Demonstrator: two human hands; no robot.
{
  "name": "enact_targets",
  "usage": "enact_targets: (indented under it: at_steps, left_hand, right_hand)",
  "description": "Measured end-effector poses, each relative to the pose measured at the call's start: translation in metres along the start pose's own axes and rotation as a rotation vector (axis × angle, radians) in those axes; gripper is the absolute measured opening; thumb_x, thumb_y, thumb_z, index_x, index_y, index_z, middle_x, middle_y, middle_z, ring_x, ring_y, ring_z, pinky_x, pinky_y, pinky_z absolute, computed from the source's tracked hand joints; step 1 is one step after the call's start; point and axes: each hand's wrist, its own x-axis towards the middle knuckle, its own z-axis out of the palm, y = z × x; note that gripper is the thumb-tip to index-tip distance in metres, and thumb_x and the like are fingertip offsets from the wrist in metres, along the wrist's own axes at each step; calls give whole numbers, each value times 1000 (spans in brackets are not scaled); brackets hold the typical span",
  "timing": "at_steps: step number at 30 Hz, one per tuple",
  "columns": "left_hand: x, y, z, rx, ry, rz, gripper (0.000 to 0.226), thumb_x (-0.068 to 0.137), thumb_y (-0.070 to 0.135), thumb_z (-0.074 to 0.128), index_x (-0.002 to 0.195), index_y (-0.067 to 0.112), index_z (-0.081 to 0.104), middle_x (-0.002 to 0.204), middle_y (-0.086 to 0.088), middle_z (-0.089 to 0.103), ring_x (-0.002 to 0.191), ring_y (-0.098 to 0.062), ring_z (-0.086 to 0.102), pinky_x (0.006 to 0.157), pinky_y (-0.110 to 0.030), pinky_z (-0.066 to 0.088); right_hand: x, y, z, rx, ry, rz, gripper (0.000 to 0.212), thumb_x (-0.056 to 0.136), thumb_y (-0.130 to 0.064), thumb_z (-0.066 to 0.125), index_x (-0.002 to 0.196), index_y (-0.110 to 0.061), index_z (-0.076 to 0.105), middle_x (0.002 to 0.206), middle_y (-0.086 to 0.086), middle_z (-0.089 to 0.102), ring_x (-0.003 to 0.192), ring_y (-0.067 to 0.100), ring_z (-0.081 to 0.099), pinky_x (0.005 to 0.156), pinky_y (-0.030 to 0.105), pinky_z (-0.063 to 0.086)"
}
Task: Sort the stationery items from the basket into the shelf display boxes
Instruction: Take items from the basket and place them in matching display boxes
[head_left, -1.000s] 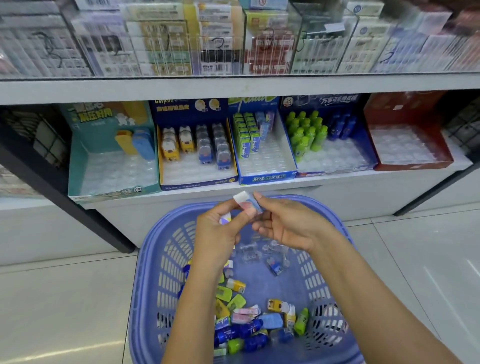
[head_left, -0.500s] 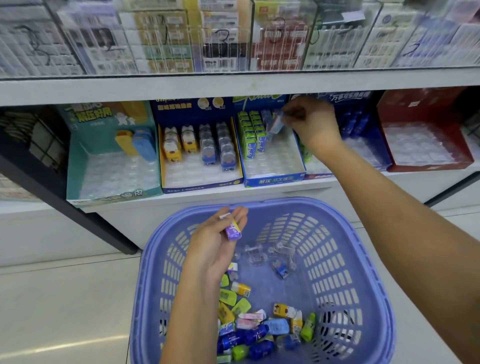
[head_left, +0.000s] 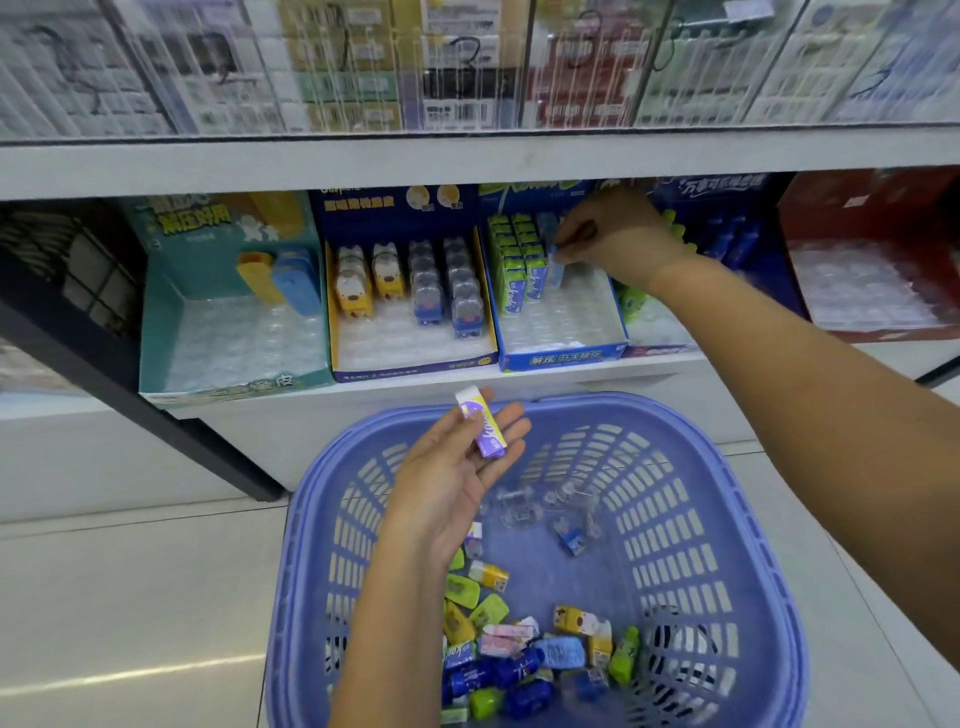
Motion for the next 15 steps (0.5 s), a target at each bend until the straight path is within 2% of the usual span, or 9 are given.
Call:
enact_targets:
  at_steps: [2,4,7,9,11,13,15]
  left_hand:
    - [-2,-2,2,13,-8,-3,23,97,3,44,112,-1,61,110,-19,69,101,-26,68,85,-32,56]
    - [-5,-4,4,31,-29,11,23,96,3,45,110,1,63,110,-16,70,102,-25,68,86,-32,56]
    - [-9,-4,8,77,-62,46,25,98,10,45,113,12,64,107,-9,72,102,-22,68,84,-33,57]
    - [-10,-5,10,141,-50,92,25,99,14,44,114,19,62,102,-2,74,102,-17,68,87,-33,55]
    - [-10,-6,15,178,-33,177,22,99,13,44,110,21,61,100,1,74,103,-12,67,88,-25,51]
    - [-10,-9,22,149,-39,261,21,96,8,47,108,18,61,103,-3,73,100,-11,67,86,-20,52]
    - [-10,-11,29,132,-57,318,21,95,7,48,109,16,61,106,-2,72,99,-11,67,83,-18,53]
  right_hand:
    - [0,-4,-1,-43,-31,25,24,82,-18,72,104,-10,71,108,9,69,100,22,62,88,24,46]
    - [-7,-8,-3,-102,-31,32,25,85,-16,68,109,-10,69,113,10,67,104,25,60,88,25,45]
    - [-34,-17,0,-26,78,70,21,85,-12,63,106,-9,66,102,11,67,93,26,62,82,30,49]
    - [-66,-25,7,154,46,134,8,82,-17,69,88,-12,66,80,5,67,71,19,63,73,32,51]
    - [-102,-34,18,366,-150,219,17,77,-27,76,76,-14,65,66,4,67,57,12,62,67,30,53]
    - [-134,-44,33,697,-354,273,15,77,-24,75,78,-12,67,70,8,70,61,12,64,65,26,55]
    - [-154,-52,49,1077,-394,293,2,83,-12,68,84,-11,67,77,9,70,68,12,67,65,20,54]
